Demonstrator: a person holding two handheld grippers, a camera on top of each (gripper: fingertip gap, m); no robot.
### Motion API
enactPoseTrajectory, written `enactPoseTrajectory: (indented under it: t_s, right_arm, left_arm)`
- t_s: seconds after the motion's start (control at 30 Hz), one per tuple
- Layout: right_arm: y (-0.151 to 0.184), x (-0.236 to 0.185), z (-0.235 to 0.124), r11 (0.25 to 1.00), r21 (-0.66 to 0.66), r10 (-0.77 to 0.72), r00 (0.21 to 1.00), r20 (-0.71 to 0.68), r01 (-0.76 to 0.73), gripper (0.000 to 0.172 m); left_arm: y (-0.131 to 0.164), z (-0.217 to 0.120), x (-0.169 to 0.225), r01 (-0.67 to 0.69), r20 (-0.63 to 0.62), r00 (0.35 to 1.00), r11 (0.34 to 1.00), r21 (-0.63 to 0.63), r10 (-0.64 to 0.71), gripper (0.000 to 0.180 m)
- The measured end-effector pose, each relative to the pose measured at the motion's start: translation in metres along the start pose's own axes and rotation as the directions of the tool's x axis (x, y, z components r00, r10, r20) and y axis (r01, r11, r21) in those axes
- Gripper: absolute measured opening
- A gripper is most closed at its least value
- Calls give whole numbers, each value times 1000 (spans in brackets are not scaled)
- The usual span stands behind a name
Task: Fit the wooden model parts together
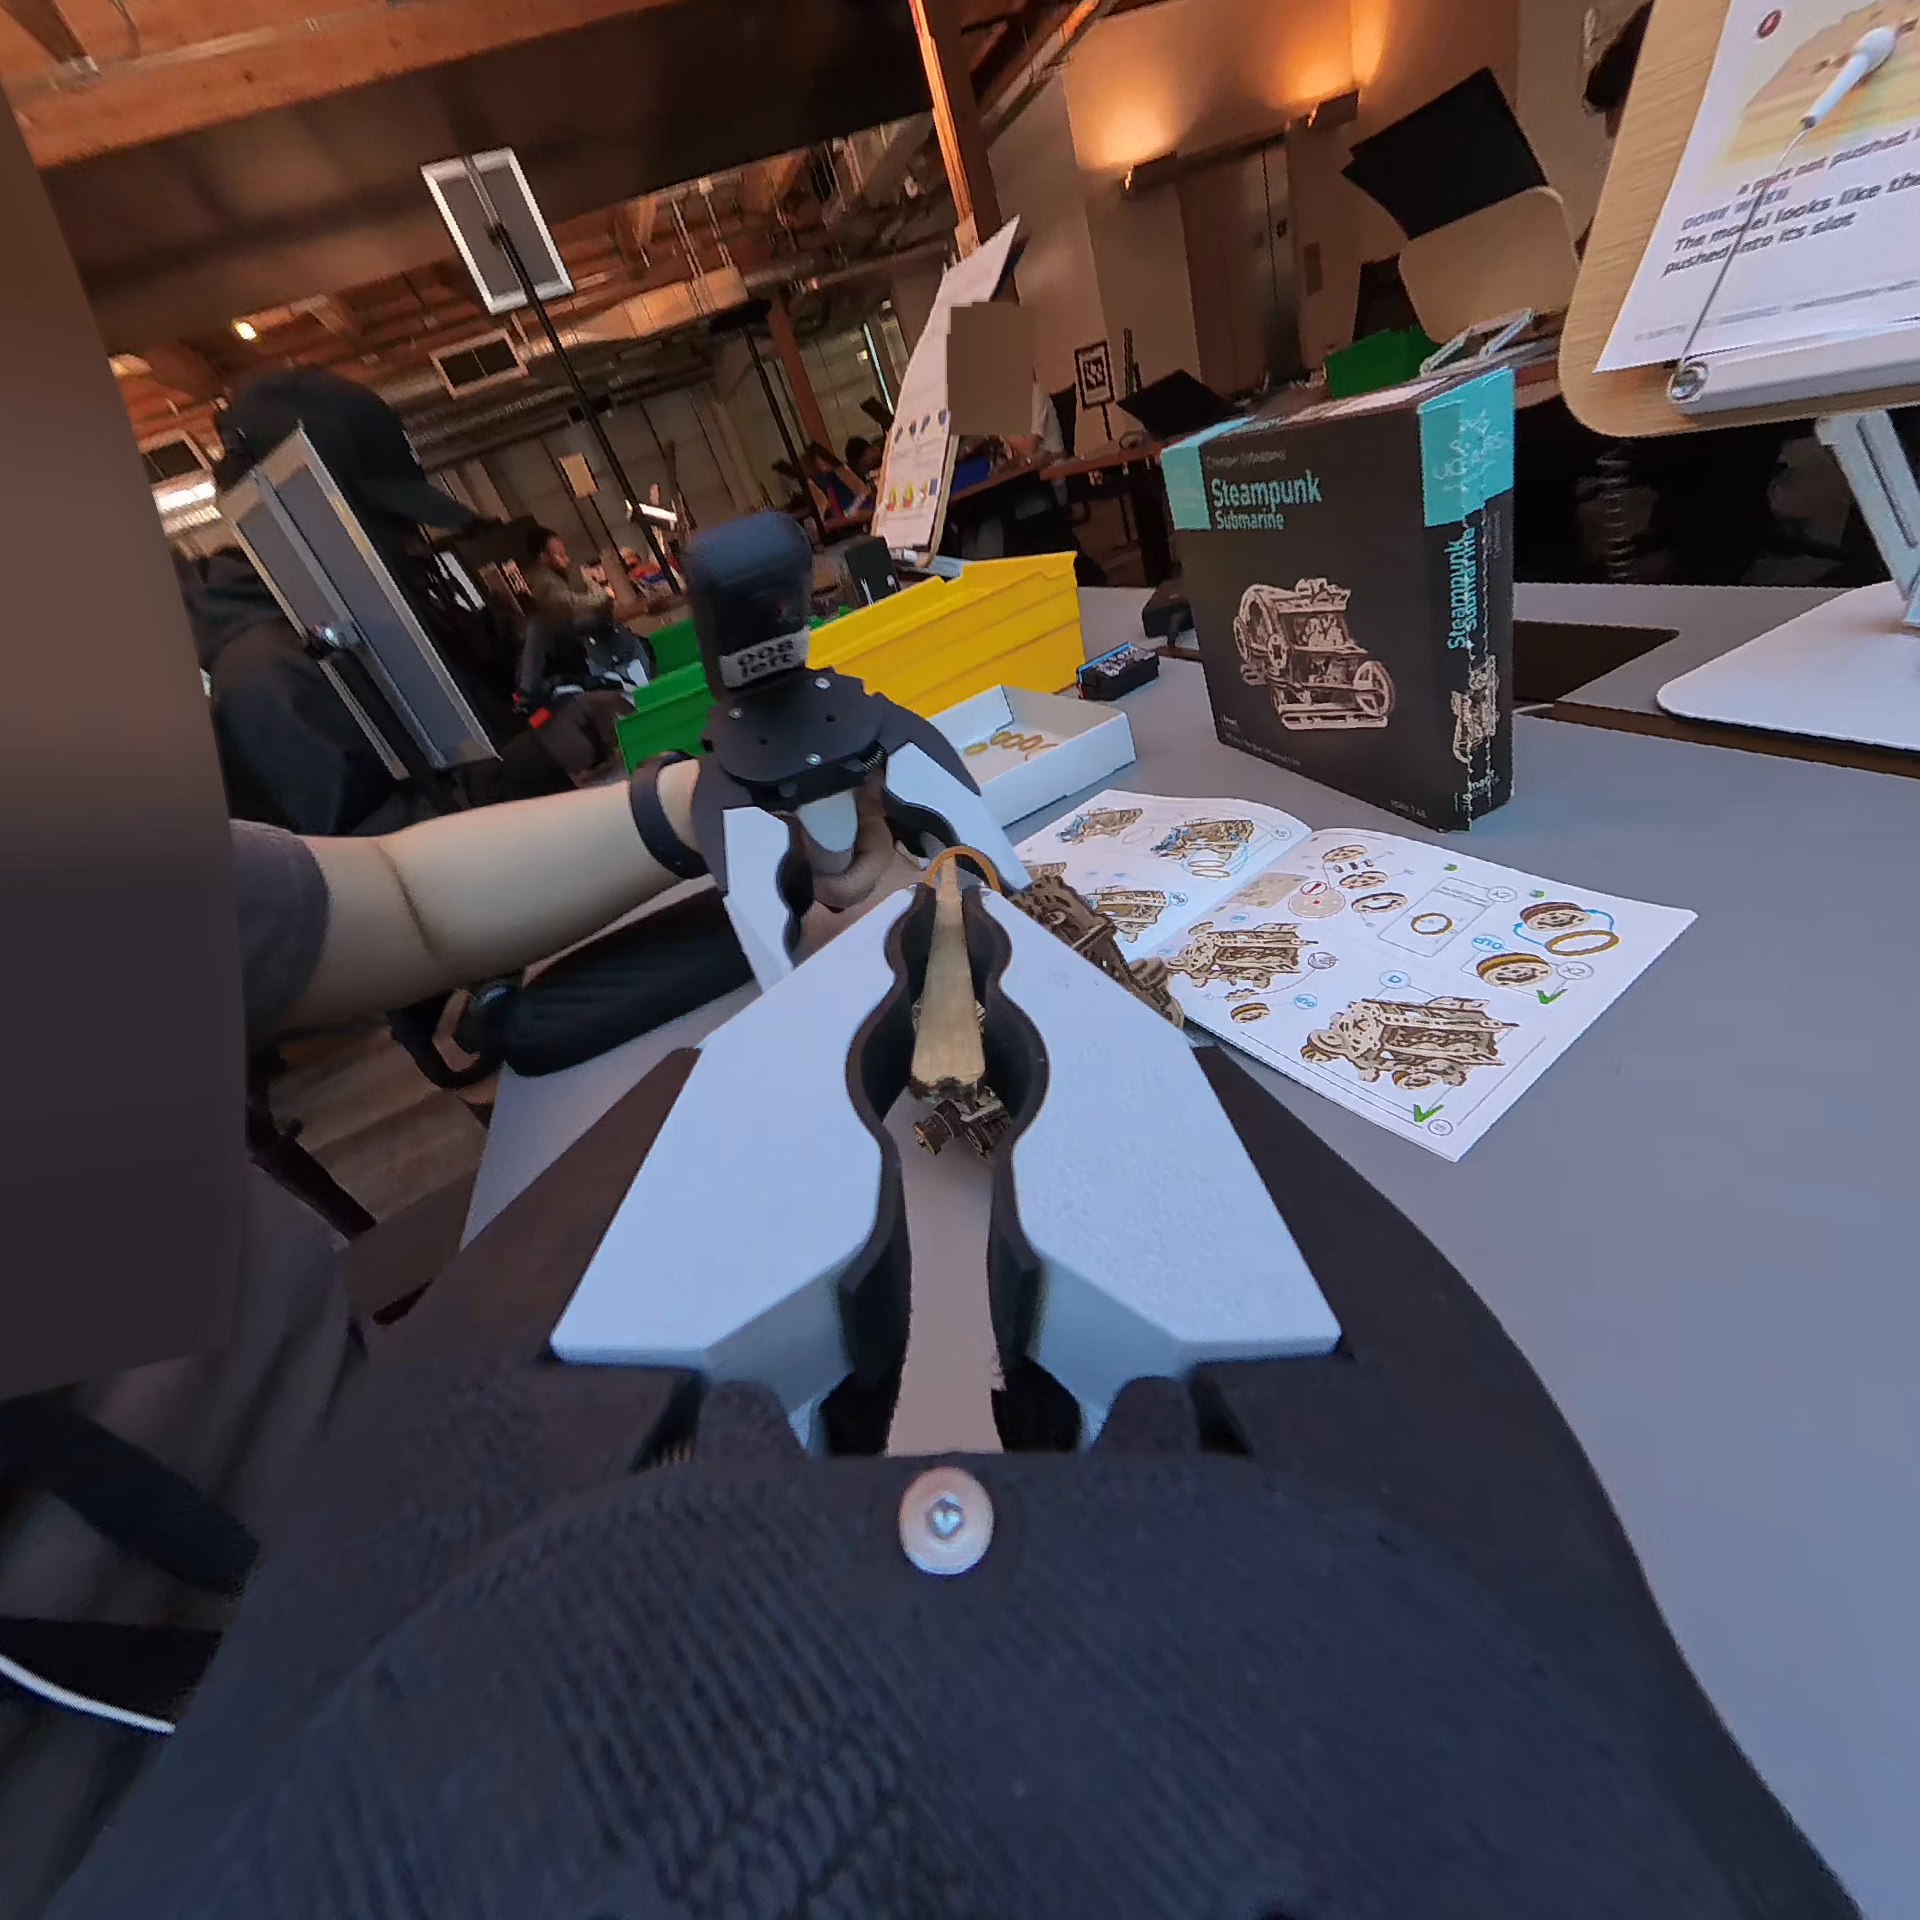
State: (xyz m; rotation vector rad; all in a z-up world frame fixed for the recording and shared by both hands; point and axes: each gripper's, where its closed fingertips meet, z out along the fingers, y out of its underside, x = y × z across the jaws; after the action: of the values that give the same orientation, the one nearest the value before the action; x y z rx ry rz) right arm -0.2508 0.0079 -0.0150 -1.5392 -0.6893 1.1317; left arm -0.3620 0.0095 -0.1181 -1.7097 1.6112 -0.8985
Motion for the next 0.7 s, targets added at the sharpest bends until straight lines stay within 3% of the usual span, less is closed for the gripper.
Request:
enactPoseTrajectory:
  t_s: [0.3,0.4,0.5,0.7]
  right_arm:
    - [8,-10,23,992,-84,-101,995,-23,99,3]
    - [15,-11,28,986,-115,-120,993,-17,117,3]
    - [22,-13,34,977,-152,-148,989,2,147,3]
    - [34,-8,49,938,-247,-246,969,21,244,3]
  left_arm:
    - [15,6,46,25,7,1000,1000,-3,-25,95]
    - [19,4,63,44,-19,999,999,-1,-44,84]
    - [22,-11,57,71,25,997,997,9,-72,78]
    - [-8,-44,29,157,22,986,973,172,-163,68]
